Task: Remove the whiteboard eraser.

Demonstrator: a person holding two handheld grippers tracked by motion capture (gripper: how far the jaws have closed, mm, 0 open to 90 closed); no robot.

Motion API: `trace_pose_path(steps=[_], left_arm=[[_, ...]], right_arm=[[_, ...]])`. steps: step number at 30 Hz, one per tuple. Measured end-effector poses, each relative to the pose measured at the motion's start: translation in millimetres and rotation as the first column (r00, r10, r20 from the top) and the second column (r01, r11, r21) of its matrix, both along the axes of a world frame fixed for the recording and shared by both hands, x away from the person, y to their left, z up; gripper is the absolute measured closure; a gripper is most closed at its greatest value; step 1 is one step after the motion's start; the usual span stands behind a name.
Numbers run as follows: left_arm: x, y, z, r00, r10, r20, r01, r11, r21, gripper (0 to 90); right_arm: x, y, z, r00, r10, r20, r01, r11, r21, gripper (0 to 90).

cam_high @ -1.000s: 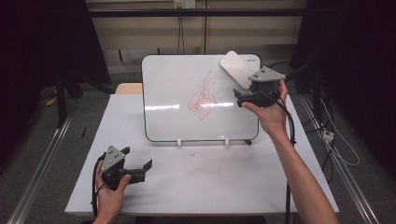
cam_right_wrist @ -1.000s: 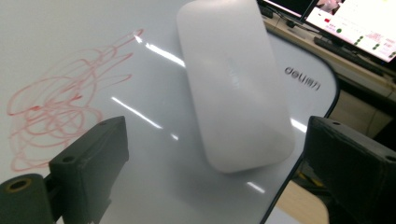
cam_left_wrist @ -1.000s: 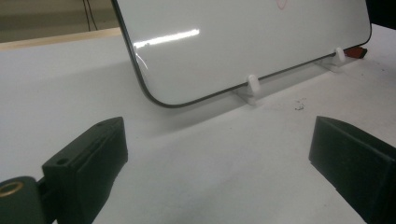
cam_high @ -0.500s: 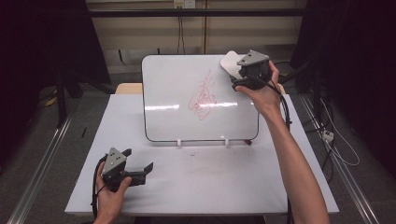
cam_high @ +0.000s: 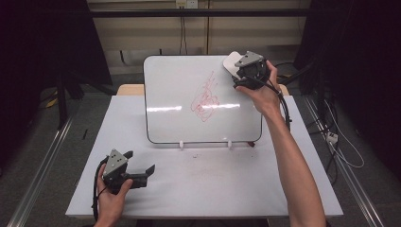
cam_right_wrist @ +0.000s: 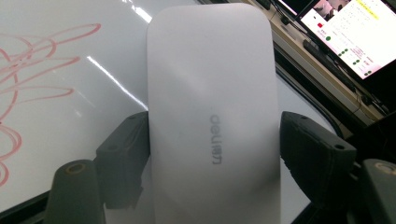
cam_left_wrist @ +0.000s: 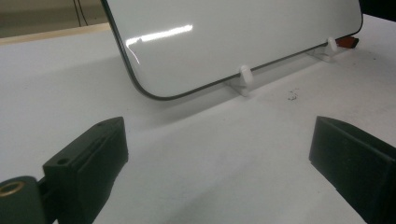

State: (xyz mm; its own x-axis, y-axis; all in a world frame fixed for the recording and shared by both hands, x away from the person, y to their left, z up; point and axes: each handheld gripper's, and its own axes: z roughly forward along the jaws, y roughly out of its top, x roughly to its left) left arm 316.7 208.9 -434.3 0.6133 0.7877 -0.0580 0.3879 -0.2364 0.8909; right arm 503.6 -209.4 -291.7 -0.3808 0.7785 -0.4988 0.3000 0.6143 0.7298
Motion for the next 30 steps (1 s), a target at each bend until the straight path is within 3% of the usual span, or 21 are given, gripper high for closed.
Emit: trace_pose_path(steps=[14, 22, 30], left_arm=[[-1.1, 2.8, 0.8, 0.9997, 0.022, 0.006, -0.022, 0.9998, -0.002, 4.3], [-2.0, 1.8, 0.7, 0.9997, 0.025, 0.000, -0.025, 0.9997, -0.004, 4.3], [-1.7, -0.8, -0.4, 0.9999, 0.016, 0.001, -0.016, 0.9998, 0.008, 4.2]], right_arm=[[1.2, 2.5, -1.8, 1.0000, -0.004, 0.002, 0.004, 1.000, -0.023, 31.1], [-0.1, -3.5, 1.7, 0.9998, -0.004, -0.018, 0.005, 0.998, 0.059, 31.4], [-2.5, -13.2, 1.1, 0.9991, 0.016, -0.040, -0.009, 0.984, 0.175, 31.5]])
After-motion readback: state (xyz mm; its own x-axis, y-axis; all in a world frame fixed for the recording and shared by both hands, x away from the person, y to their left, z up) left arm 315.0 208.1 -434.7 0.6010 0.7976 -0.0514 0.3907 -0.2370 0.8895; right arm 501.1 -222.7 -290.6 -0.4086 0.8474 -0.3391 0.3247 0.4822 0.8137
